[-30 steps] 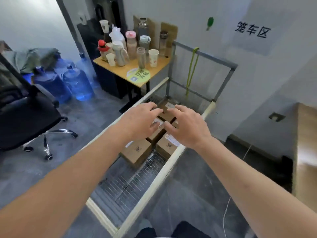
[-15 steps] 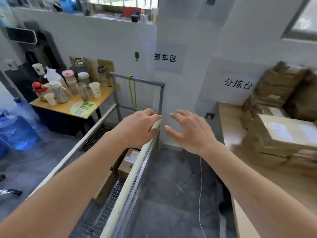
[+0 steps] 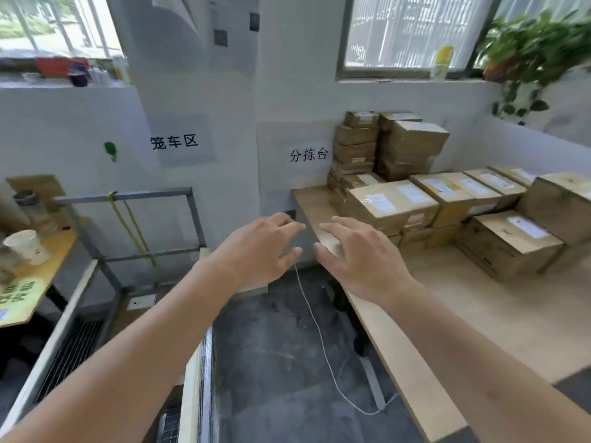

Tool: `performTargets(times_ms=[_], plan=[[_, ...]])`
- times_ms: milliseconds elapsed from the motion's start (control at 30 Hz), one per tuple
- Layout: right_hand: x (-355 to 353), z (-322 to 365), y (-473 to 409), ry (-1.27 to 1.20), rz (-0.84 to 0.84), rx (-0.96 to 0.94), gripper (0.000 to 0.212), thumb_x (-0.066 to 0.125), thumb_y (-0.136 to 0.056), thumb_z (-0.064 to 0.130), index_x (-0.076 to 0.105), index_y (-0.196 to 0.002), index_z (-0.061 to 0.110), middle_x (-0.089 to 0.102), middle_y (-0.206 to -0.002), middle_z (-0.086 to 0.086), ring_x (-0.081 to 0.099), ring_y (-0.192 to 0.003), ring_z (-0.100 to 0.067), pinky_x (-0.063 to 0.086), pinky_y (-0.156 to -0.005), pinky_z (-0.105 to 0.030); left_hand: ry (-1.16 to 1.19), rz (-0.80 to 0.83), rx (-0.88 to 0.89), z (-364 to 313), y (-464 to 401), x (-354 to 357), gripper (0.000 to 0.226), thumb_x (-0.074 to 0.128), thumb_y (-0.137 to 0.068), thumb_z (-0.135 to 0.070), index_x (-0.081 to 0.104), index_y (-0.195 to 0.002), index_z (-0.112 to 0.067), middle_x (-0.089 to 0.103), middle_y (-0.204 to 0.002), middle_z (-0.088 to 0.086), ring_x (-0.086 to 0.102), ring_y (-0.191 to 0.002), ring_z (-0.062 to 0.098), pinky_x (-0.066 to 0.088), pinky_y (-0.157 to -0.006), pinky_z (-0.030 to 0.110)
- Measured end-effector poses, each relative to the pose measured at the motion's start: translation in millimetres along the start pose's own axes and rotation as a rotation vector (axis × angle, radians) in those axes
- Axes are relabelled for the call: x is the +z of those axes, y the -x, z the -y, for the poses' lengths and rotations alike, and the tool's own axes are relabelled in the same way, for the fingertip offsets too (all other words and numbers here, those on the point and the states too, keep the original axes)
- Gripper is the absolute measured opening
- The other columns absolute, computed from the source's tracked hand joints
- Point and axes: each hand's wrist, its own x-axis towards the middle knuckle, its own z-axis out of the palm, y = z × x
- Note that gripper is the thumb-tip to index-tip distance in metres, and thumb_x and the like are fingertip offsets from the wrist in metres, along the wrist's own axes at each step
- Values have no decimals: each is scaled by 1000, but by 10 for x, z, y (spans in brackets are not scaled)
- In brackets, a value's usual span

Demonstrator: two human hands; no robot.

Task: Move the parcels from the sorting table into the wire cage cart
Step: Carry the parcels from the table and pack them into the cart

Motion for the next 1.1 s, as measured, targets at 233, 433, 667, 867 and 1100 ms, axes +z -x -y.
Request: performTargets(times_ms=[233, 433, 667, 867, 1100], plan=[[-322, -428, 631, 35, -45, 189, 56, 48, -101, 60, 56, -147, 29, 51, -154, 5, 47, -140, -16, 39, -112, -35, 32, 20, 199, -634, -273, 152, 50, 50, -104, -46, 43, -152, -34, 48, -144, -11, 53, -128, 16, 47, -97, 32], [-618, -1020, 1060, 40, -75, 300, 58, 46, -101, 62, 54, -149, 30, 48, -157, 4, 45, -143, -17, 41, -114, -38, 39, 66, 320, -1400, -587, 333, 52, 50, -105, -44, 40, -155, -31, 46, -146, -9, 55, -123, 16, 48, -98, 33], [-944, -2061, 1490, 53, -55, 357, 57, 44, -102, 61, 53, -149, 30, 47, -158, 3, 45, -143, -17, 43, -112, -40, 65, 75, 402, -2435, -1081, 751, 53, 53, -104, -42, 39, -154, -33, 47, -145, -8, 53, -126, 17, 54, -96, 39], [-1093, -3003, 1793, 52, -10, 382, 58, 44, -101, 61, 52, -150, 31, 47, -158, 4, 44, -143, -16, 43, -112, -39, 90, 73, 393, -3252, -1424, 1179, 50, 51, -105, -44, 40, -153, -34, 47, -145, -9, 53, -125, 16, 53, -92, 31], [-1117, -3650, 1754, 33, 41, 421, 59, 41, -102, 64, 48, -152, 33, 44, -159, 6, 42, -144, -16, 43, -112, -39, 83, 130, 391, -3637, -1854, 1488, 50, 48, -105, -46, 40, -153, -33, 45, -148, -8, 53, -126, 18, 55, -94, 38]])
